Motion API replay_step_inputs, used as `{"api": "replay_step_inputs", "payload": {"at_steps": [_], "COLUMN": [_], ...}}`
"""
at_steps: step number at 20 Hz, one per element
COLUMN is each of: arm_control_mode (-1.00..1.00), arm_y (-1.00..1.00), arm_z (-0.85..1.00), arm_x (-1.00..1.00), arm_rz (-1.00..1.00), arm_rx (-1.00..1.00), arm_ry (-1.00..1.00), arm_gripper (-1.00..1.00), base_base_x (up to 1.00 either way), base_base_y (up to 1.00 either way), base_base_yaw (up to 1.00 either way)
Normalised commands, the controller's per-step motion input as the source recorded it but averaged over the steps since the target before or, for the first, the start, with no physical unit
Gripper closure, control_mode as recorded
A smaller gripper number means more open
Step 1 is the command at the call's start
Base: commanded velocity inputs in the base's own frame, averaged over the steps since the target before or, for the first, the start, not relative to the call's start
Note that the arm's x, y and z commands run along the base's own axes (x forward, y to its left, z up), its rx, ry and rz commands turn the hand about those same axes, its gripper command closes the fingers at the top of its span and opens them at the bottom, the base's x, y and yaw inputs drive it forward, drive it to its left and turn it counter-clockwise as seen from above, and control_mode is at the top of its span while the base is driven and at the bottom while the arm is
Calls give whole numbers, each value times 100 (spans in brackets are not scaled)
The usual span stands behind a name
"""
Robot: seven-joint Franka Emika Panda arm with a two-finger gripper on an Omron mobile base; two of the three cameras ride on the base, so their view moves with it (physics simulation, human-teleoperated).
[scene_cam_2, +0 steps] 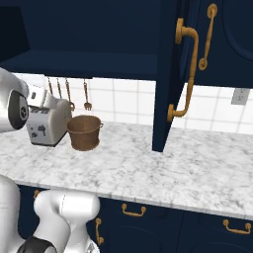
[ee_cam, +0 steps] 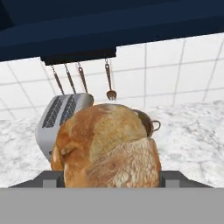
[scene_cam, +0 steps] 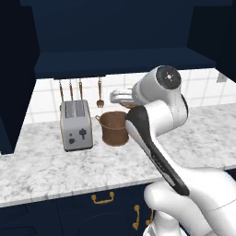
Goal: Open the cabinet, pick up the bread from the cabinet and place it in the basket. Then move the basket to the dining counter.
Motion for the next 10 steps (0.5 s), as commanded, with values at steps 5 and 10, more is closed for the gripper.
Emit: {"api": "replay_step_inputs", "payload": {"at_steps": [5, 10], "arm_control_mode": [-100, -100], "arm_y": [-23, -24], "arm_z": [-89, -70], "arm_x": [6, 54], "arm_rz": [22, 6], "arm_rx": [-4, -3], "arm_ry": [9, 21], "arm_gripper": [100, 100], "base_base_x": [0, 0], "base_base_y": [0, 0], "base_base_yaw": [0, 0]}}
